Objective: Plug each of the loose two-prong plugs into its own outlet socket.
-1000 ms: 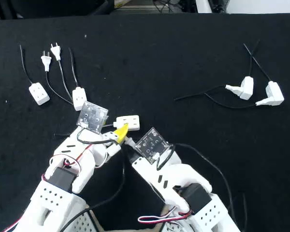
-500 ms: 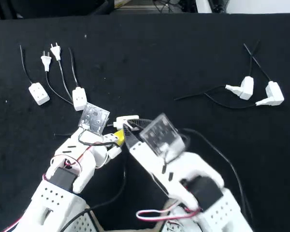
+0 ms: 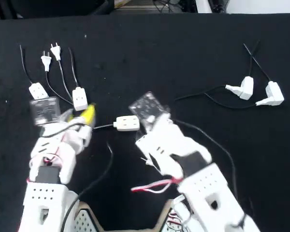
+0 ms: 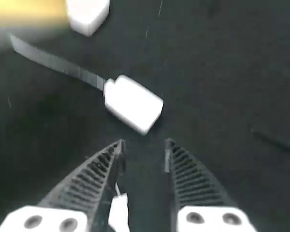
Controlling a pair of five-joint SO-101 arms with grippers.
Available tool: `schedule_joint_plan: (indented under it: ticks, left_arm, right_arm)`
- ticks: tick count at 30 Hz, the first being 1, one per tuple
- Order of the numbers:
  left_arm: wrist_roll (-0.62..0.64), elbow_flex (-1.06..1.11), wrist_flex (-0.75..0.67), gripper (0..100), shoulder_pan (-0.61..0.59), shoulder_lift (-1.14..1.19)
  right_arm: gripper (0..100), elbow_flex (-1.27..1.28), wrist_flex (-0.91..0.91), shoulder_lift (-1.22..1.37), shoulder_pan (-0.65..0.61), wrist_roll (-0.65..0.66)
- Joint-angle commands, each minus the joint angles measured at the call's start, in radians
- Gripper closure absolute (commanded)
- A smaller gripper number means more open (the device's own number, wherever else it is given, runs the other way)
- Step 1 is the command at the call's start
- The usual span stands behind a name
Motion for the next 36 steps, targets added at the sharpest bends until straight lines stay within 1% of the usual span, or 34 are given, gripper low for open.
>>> schedule_joint_plan:
  ticks: [1, 5, 8, 10, 14, 21, 29, 32, 34, 36]
  left_arm:
    - [0.101, -0.041, -0.031, 78, -0.136, -0.006]
    - [0.103, -0.041, -0.031, 78, -0.159, -0.006]
    - [0.103, -0.041, -0.031, 78, -0.159, -0.006]
    - [0.103, -0.041, -0.031, 78, -0.159, -0.006]
    - [0.103, -0.041, -0.031, 78, -0.159, -0.008]
    - [0.103, -0.041, -0.031, 78, -0.157, -0.014]
    - [0.103, -0.041, -0.031, 78, -0.157, -0.014]
    - [0.103, -0.041, -0.029, 78, -0.157, -0.014]
    - [0.103, -0.041, -0.029, 78, -0.157, -0.014]
    - [0.103, -0.041, -0.029, 78, -0.157, -0.014]
  right_arm:
    - [85.8, -0.104, 0.023, 0.182, -0.038, 0.129]
    - [86.6, -0.125, 0.023, 0.317, -0.043, 0.229]
    - [92.1, -0.124, 0.026, 0.371, -0.035, 0.319]
    - [95.0, -0.131, 0.063, 0.392, -0.014, 0.397]
    - [93.4, -0.153, 0.161, 0.421, 0.012, 0.516]
    - [85.6, -0.163, 0.175, 0.503, 0.023, 0.563]
    - [88.0, -0.234, 0.157, 0.676, 0.026, 0.566]
    - [93.9, -0.248, 0.157, 0.717, 0.025, 0.572]
    - [99.2, -0.243, 0.163, 0.722, 0.020, 0.614]
    - [97.8, -0.239, 0.166, 0.720, 0.020, 0.638]
